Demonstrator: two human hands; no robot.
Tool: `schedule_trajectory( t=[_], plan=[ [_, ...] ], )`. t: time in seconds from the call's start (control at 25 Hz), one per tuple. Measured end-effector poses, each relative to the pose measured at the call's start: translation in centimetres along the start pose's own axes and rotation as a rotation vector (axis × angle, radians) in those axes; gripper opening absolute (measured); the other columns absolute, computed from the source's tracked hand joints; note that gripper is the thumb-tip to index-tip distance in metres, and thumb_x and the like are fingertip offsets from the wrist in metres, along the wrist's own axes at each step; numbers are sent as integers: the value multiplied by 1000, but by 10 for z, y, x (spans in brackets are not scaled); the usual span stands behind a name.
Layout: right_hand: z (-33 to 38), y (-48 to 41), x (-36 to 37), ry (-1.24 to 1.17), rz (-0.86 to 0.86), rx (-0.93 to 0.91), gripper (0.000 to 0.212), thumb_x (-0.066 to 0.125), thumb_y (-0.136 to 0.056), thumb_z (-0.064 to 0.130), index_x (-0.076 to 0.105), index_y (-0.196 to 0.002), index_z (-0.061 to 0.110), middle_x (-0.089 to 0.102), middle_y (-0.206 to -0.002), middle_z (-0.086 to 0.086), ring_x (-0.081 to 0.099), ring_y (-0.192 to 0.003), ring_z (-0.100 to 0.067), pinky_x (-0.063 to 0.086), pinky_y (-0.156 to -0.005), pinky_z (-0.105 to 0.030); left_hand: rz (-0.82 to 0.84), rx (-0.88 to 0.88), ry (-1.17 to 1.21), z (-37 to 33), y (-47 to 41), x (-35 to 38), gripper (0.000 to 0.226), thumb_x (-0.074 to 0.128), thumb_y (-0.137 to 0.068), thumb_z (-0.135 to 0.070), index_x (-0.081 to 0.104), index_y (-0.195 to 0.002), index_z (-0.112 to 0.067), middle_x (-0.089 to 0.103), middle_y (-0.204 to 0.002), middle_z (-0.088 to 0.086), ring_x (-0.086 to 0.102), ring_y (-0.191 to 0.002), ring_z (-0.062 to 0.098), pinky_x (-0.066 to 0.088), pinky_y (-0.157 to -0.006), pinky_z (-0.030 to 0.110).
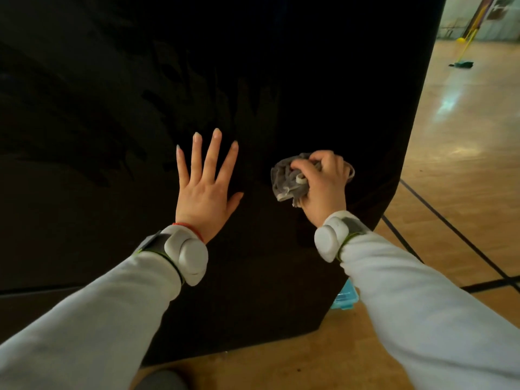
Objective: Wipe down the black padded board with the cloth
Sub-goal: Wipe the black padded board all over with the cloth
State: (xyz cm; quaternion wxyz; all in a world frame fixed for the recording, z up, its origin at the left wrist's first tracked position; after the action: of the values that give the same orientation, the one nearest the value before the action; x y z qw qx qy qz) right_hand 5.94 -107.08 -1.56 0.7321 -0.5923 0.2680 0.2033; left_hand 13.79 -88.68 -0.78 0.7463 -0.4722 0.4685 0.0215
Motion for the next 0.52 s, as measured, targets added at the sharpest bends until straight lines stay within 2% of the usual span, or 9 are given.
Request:
schedule_trajectory(
  t=[0.12, 0.2, 0.28, 0.36, 0.44, 0.52],
  plan=[
    [-7, 45, 31, 40, 178, -54, 53, 82, -55, 13, 61, -104, 20, 49, -105, -12, 40, -99, -31, 29, -83, -38, 14, 15, -27, 3, 1, 4, 97, 70, -77, -36, 9, -149, -20, -1, -155, 13, -10, -141, 33, -19, -111, 46],
    [-9, 59, 32, 23, 217, -85, 48, 81, -55, 13, 64, -100, 18, 52, -100, -13, 40, -94, -28, 34, -78, -41, 15, 34, -55, 5, 0, 7, 101, 73, -75, -36, 6, -149, -20, -3, -154, 12, -14, -139, 30, -21, -110, 46],
    [-6, 42, 10, -49, 106, -72, 40, 69, -62, 13, 60, -101, 18, 49, -104, -13, 37, -95, -27, 32, -79, -39, 11, 34, -72, 6, -1, 9, 103, 74, -74, -35, 4, -149, -20, -4, -154, 11, -14, -139, 31, -22, -109, 46],
    [-5, 10, -16, -81, -88, 2, 39, 53, -67, 16, 55, -106, 20, 41, -110, -8, 36, -99, -27, 29, -83, -37, -3, 23, -80, 6, -2, 10, 103, 74, -75, -34, 4, -149, -20, -4, -153, 10, -11, -139, 35, -23, -108, 46],
    [-1, -8, -23, -74, -170, 37, 42, 55, -66, 14, 56, -108, 20, 39, -111, -7, 36, -101, -26, 27, -85, -36, -7, 17, -79, 6, -1, 10, 102, 73, -76, -33, 4, -149, -20, -4, -153, 10, -7, -139, 38, -23, -108, 46],
    [2, -3, -8, -66, -137, 23, 43, 59, -66, 15, 57, -108, 20, 37, -111, -4, 36, -101, -26, 27, -85, -37, -17, 16, -83, 7, -1, 11, 100, 72, -77, -33, 5, -149, -20, -4, -153, 11, -6, -139, 39, -22, -108, 46]
  ],
)
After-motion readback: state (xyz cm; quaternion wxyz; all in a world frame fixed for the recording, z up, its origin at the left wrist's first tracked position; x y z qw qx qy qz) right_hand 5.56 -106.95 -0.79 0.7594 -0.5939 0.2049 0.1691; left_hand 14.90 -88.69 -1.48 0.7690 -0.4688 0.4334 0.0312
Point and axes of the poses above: each hand's wrist, its own y-axis away from the middle knuckle, its own x-axis out of the palm, z = x × y, the point moved 6 cm from there along -y, towards the middle knuckle
